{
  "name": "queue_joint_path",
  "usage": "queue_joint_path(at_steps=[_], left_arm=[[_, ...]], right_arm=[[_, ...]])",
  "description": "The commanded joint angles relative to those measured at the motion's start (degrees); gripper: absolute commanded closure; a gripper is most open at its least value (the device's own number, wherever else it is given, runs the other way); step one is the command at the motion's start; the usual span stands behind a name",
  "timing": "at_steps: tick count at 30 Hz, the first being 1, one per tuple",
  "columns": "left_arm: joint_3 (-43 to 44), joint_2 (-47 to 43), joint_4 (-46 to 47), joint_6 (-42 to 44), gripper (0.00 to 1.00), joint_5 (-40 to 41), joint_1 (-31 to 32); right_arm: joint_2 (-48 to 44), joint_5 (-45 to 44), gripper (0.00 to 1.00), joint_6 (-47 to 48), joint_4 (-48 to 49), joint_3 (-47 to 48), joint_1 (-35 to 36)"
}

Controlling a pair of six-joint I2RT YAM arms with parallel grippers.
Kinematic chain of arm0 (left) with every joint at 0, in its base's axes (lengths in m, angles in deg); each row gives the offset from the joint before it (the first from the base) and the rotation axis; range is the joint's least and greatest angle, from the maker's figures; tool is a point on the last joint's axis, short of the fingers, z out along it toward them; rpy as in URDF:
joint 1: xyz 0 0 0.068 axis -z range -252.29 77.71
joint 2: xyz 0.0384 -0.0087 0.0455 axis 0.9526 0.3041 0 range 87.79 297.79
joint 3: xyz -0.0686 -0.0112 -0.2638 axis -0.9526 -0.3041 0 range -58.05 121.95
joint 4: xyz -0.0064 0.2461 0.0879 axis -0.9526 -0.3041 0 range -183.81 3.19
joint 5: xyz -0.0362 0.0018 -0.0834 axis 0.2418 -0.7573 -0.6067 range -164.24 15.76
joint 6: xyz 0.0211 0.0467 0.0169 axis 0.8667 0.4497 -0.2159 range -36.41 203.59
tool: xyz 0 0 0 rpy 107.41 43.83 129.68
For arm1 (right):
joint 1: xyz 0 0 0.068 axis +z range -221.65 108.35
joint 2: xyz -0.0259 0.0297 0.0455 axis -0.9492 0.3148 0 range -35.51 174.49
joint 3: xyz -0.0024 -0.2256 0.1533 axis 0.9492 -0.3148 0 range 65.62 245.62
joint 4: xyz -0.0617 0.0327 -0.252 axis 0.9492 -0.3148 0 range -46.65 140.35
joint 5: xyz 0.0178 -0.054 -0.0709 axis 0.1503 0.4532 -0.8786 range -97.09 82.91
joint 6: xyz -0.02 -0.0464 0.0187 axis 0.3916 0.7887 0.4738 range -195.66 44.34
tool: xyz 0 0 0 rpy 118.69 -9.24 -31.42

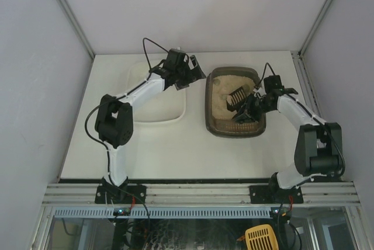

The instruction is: Clean the litter box

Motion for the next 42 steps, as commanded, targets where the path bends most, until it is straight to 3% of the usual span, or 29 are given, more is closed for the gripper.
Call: queue_joint_path(at_steps=[1,5,8,14,20,34,42], left_arm=[[-2.41,-6.43,0.47,7.32,0.00,-0.07,-0.21],[-4.44,-8.35,0.76,11.72,0.00,1.64,-0.25],[-5.85,-9.48,0.83,14.27,0.00,3.55,-0.53],[-8.26,-10.75,0.74,13.97,0.00,2.87,-1.28],[-8.26,-9.97,0.39,11.22,0.00,2.02,-0.07],[-8.75,-10.35,2.12,12.36,0.00,3.96,0.47],[-11.69,-11.43,3.24,12.86,0.00,4.63,0.40]], right_arm=[[-10.16,4.73,1.00,-2.12,8.56,-6.11,-1.97],[-19.73,5.74,1.00,-6.88,21.28,-16.71,-3.50],[-20.78,5.20,1.00,-8.46,24.20,-19.99,-3.85],[-19.07,-2.92,1.00,-4.98,13.46,-15.48,-3.76],[-9.74,-3.87,1.00,-0.94,0.56,-6.16,-2.65],[5.48,-4.75,1.00,4.41,-13.89,13.13,3.84],[11.19,-6.33,1.00,5.19,-16.30,16.18,6.56]])
